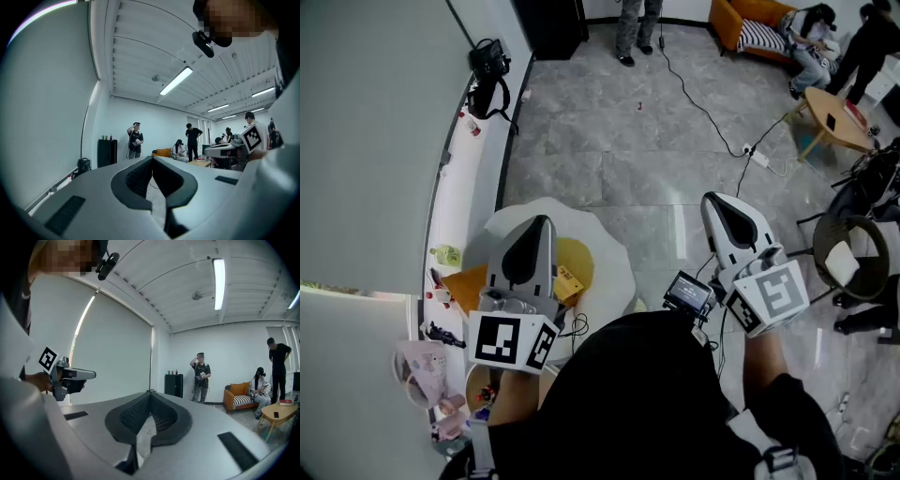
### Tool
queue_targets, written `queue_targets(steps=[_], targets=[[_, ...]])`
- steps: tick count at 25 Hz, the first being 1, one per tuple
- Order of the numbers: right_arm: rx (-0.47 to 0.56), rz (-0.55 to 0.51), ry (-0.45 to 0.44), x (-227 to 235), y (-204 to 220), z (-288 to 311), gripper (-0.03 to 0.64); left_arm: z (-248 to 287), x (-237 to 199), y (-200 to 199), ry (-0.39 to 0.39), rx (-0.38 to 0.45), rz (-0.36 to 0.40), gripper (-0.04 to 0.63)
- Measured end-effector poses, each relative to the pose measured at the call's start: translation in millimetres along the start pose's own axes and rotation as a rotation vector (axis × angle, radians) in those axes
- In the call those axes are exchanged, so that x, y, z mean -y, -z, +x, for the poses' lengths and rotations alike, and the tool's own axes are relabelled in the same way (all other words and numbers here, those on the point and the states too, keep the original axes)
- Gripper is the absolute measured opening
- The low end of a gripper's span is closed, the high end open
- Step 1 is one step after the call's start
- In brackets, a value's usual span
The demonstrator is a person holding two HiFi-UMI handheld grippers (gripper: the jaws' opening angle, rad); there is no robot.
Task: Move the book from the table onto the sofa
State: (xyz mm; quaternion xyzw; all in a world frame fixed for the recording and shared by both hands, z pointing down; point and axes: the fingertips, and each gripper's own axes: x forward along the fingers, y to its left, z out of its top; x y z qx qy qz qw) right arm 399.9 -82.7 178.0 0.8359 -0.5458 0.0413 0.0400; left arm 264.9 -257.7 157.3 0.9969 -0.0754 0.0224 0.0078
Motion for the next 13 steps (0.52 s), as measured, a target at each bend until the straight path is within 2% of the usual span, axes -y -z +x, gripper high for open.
queue_targets(steps=[13], targets=[[0.017, 0.035, 0.038, 17, 5, -6, 0.011, 22, 19, 0, 0.050, -0.036, 0.027, 0.014]])
